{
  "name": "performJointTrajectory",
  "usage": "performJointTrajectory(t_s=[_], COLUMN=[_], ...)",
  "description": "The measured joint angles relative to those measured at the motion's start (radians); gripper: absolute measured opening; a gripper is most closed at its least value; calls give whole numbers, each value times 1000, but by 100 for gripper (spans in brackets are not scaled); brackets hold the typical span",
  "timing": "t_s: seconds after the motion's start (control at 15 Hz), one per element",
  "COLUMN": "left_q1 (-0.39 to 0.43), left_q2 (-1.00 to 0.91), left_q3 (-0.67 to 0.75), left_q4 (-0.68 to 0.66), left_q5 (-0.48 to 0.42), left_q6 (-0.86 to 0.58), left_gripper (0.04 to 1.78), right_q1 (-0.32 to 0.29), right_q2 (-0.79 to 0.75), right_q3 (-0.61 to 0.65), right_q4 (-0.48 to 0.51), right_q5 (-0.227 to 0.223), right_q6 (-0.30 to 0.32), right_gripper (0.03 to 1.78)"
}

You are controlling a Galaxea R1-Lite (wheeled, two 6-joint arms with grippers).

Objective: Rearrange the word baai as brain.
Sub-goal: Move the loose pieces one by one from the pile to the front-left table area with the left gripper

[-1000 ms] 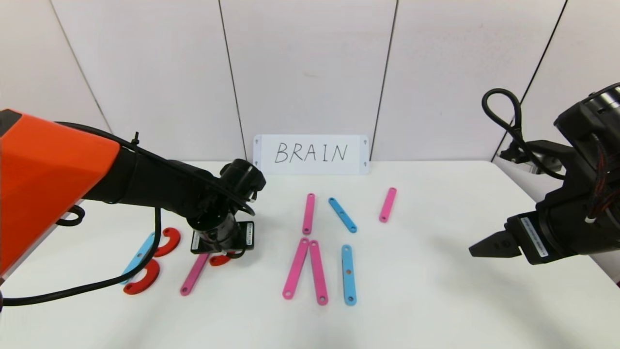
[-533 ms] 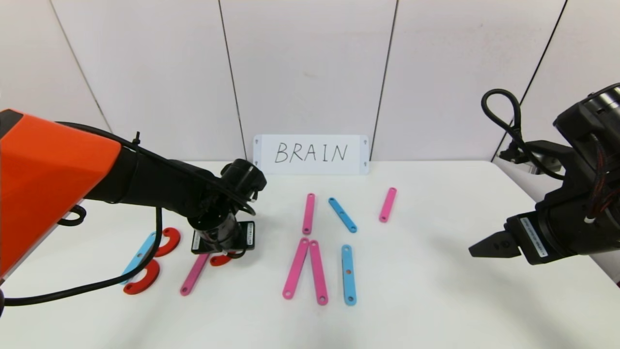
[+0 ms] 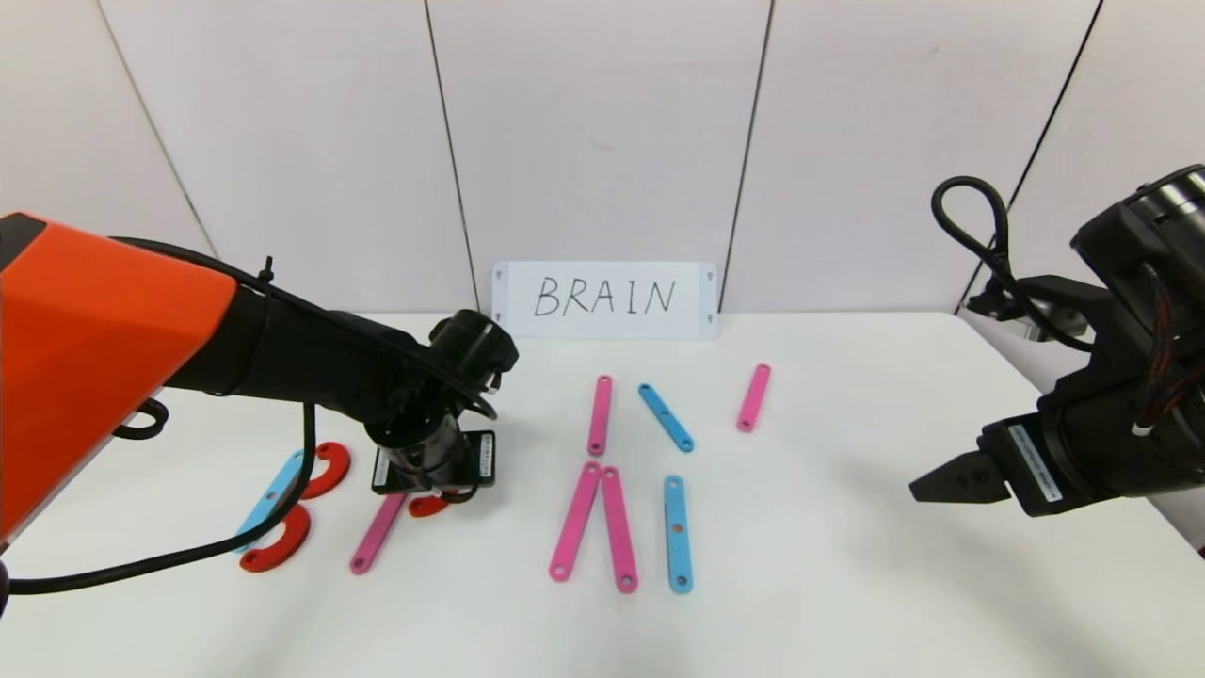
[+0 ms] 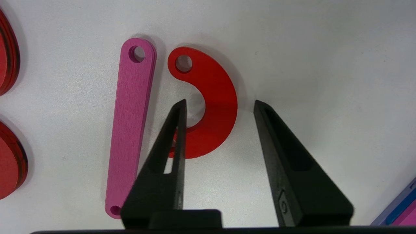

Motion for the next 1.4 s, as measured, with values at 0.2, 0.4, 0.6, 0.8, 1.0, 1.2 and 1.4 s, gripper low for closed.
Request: performJointTrajectory(t_s=[0.2, 0.4, 0.6, 0.8, 1.0, 1.2, 1.4], left_q1=[-4, -31, -76, -67, -2, 52, 90], left_q2=[-1, -6, -33, -78, -89, -54, 11], left_q3=[2, 6, 14, 17, -28, -117, -223], left_q4=[0, 0, 0, -5, -29, -38, -71], left_q5=[-1, -1, -2, 0, -3, -7, -16], left_q6=[4, -1, -7, 11, 80, 167, 243], left_gripper=[137, 166, 174, 174, 174, 174, 174], right_q1=[1, 5, 14, 16, 17, 15, 3], right_q2=[0, 1, 1, 1, 0, 1, 10], right_q3=[0, 0, 3, 3, 3, 3, 3], right_q4=[0, 0, 0, 0, 0, 0, -2], right_q5=[0, 0, -1, -2, -3, -3, -1], right_q6=[0, 0, 0, 0, 0, 0, 0], right_gripper=[171, 171, 171, 171, 171, 171, 171])
